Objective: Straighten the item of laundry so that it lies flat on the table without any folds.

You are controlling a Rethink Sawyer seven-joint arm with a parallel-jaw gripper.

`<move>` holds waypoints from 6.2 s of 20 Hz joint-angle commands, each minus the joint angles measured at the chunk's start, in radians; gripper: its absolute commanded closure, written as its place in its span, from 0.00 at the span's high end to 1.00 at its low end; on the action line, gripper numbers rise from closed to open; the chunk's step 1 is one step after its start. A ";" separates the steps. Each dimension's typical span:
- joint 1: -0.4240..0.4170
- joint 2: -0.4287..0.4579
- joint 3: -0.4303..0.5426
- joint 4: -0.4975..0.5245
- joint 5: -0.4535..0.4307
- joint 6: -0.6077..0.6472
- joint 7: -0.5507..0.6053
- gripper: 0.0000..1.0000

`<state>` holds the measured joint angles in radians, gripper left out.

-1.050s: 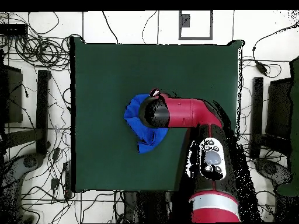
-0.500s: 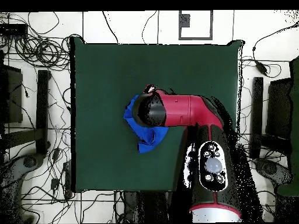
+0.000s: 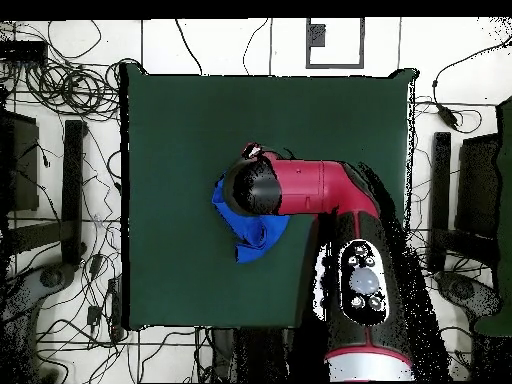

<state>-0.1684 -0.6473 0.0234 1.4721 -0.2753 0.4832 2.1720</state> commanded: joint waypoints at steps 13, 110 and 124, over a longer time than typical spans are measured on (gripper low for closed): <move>-0.011 0.113 0.135 0.094 -0.114 -0.056 -0.073 1.00; 0.117 0.202 -0.004 0.091 -0.170 -0.159 0.091 1.00; 0.117 0.190 -0.024 0.064 -0.177 -0.118 0.062 1.00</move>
<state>-0.0792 -0.5233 -0.0064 1.5631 -0.4337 0.3667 2.1720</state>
